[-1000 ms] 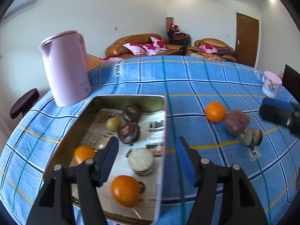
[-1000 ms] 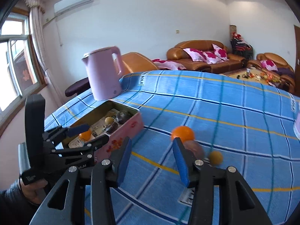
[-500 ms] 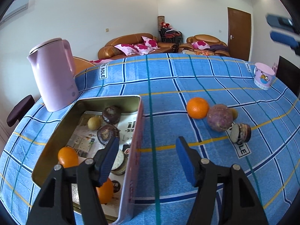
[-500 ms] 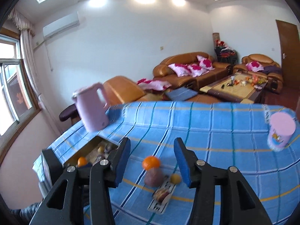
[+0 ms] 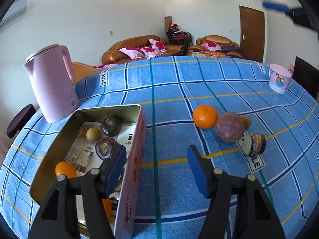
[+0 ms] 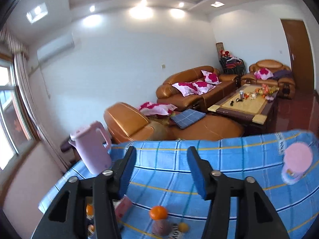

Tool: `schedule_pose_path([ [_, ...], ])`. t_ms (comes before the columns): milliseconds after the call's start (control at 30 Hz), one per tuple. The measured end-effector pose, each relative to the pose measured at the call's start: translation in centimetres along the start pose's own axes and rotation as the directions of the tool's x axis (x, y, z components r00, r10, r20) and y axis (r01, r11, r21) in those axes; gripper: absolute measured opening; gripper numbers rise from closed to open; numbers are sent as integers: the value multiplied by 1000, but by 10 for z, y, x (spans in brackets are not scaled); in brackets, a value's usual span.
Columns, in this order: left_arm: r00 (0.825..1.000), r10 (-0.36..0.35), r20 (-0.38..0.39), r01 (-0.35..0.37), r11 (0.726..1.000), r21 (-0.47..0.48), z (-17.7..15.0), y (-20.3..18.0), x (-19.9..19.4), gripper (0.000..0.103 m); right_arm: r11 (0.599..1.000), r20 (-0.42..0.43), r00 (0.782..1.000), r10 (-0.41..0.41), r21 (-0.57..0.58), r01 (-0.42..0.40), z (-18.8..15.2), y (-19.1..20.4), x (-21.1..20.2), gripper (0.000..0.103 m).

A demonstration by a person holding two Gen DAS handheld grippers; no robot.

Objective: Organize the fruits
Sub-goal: 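Return the right tool to the pile and grasp the brown cylindrical fruit piece, then grasp the purple round fruit with the left tool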

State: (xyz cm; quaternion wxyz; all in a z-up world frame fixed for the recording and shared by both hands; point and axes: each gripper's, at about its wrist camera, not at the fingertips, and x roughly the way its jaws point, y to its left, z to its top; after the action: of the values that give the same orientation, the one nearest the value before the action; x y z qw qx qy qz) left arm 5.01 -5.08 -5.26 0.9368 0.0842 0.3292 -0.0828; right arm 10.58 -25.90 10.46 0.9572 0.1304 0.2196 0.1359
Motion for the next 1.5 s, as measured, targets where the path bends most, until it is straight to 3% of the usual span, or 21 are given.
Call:
schedule_pose_path([
  [200, 1000, -1, -3, 1, 1000, 7, 0, -2, 2, 66, 999, -102, 994, -33, -6, 32, -65, -11, 32, 68],
  [500, 1000, -8, 22, 7, 999, 50, 3, -22, -1, 70, 990, -192, 971, -141, -19, 140, -123, -29, 49, 68],
  [667, 1000, 1, 30, -3, 998, 66, 6, -30, 2, 70, 986, -229, 959, -164, -73, 151, -140, -27, 48, 68],
  [833, 999, 34, 11, -34, 999, 20, 9, -20, 8, 70, 982, -298, 941, -161, -139, 124, -153, -12, 48, 68],
  [1133, 1000, 23, 2, -23, 1000, -2, 17, -20, 9, 70, 986, -412, 900, -140, -146, 87, -178, -9, 58, 67],
  [1233, 1000, 13, -5, -13, 1000, -8, 20, -23, 13, 70, 987, -437, 890, -132, -142, 77, -185, -10, 63, 55],
  [1300, 1000, 4, -17, -4, 1000, -14, 21, -25, 16, 70, 990, -439, 892, -106, -127, 55, -188, -11, 62, 46],
  [1500, 999, -37, -27, 37, 999, -5, 21, -38, 21, 70, 983, -332, 927, -177, -110, 148, -180, -21, 42, 46],
])
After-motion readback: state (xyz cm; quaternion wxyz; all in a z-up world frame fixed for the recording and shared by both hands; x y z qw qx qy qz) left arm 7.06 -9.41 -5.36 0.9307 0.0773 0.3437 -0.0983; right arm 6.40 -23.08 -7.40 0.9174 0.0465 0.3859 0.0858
